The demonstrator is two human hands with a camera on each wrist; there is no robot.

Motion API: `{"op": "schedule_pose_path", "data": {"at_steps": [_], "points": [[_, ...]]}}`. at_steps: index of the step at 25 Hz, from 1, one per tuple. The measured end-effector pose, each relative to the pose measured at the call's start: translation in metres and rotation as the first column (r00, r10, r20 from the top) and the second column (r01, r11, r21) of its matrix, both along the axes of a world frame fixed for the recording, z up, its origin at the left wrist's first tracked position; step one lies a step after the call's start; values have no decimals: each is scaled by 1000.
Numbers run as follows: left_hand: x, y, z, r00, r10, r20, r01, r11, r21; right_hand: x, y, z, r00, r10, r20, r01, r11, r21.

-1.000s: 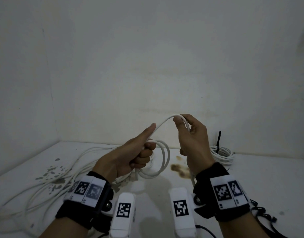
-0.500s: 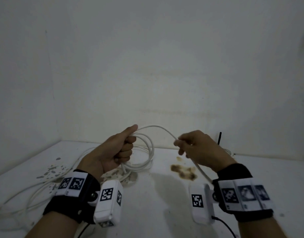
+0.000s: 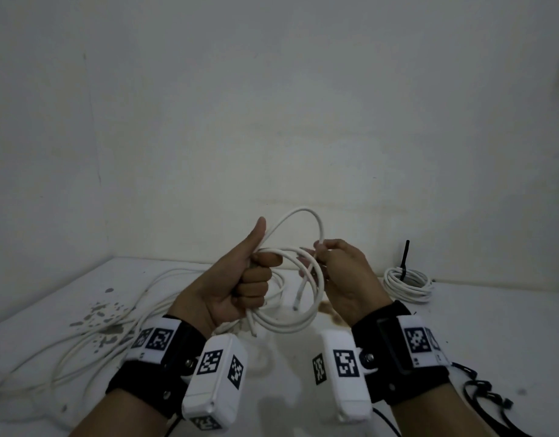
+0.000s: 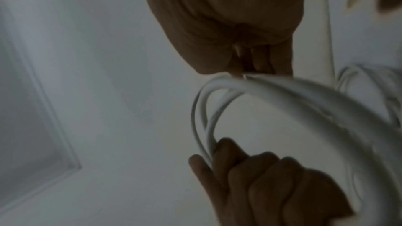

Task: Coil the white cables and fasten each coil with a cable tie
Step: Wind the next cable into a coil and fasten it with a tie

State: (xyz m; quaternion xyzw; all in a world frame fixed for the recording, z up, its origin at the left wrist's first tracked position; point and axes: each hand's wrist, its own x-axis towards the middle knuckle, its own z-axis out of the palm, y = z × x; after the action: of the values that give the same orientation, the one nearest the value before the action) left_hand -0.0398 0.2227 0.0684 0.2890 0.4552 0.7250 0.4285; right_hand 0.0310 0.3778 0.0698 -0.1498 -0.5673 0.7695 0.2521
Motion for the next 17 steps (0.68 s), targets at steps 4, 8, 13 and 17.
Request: {"op": "schedule_pose_path", "data": {"at_steps": [4,8,13,17], "points": [[4,9,-6,995,91,-47,-94,992,-80,-1,2,2,997,47,-62,-60,973,-225],[-6,10,-8,961,274,-45,-276,959,-68,11,2,6,981,189,48,-184,978,-97],[-13,15,-9,920,392,14,-392,920,2,13,-14,1,941,285,184,-333,879,342],[-18,12,-9,900,436,3,-436,900,-6,6,-15,-8,984,54,170,-159,695,701]]}}
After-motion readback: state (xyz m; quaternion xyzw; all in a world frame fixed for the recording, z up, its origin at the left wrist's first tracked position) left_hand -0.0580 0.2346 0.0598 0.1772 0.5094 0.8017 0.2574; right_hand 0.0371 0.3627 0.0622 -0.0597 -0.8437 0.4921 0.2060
